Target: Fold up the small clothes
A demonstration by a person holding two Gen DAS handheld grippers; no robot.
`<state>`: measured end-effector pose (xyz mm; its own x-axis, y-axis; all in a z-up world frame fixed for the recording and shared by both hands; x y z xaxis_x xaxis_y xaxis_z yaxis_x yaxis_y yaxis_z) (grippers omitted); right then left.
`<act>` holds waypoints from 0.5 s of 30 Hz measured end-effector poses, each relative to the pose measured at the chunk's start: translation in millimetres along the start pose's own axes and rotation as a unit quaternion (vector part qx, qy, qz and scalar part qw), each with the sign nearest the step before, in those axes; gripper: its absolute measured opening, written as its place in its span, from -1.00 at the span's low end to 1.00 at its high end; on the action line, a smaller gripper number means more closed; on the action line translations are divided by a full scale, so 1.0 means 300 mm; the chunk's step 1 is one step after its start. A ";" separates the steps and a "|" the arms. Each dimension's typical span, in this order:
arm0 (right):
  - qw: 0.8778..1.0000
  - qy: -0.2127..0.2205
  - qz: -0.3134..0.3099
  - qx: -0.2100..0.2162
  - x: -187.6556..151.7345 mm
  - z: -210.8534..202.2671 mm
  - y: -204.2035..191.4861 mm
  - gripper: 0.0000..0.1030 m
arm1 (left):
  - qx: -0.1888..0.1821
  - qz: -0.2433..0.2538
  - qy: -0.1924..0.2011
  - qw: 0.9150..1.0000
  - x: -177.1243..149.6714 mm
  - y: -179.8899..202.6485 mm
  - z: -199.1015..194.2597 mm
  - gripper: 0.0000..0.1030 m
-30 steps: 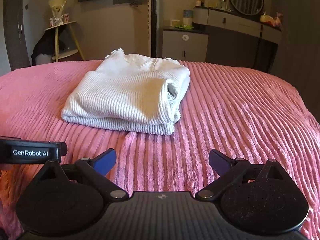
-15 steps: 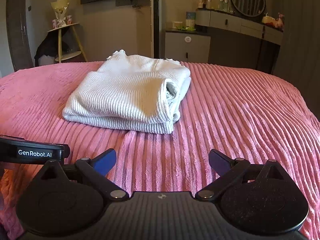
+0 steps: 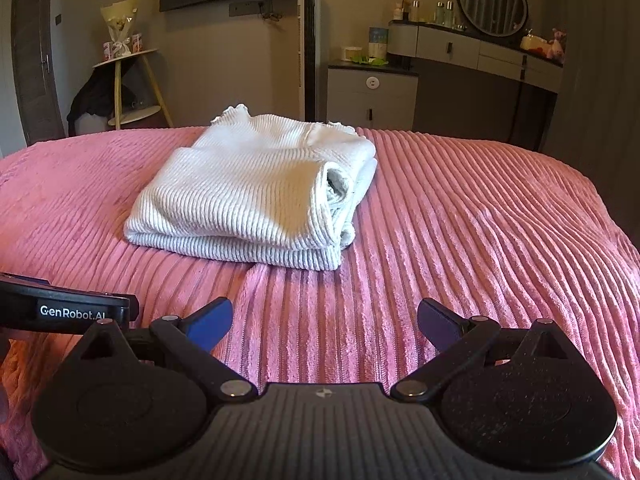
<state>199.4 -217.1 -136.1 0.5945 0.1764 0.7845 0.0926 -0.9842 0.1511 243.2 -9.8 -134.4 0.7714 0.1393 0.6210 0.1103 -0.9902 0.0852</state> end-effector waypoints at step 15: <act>1.000 0.001 0.002 -0.001 0.000 -0.006 0.006 0.92 | 0.004 0.004 0.006 1.000 0.002 0.002 -0.004 1.00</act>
<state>198.1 -218.9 -134.9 0.5926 0.1719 0.7869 0.0875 -0.9849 0.1493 243.0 -10.2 -133.2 0.7652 0.1319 0.6302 0.1092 -0.9912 0.0749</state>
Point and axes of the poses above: each gripper's, at about its wrist camera, not at the fingertips, and z roughly the way its jaws point, y to its right, x to its top, the point moved 9 cm from there along z, roughly the way its jaws point, and after that the axes turned 10 degrees about -z, right-handed, at the moved point
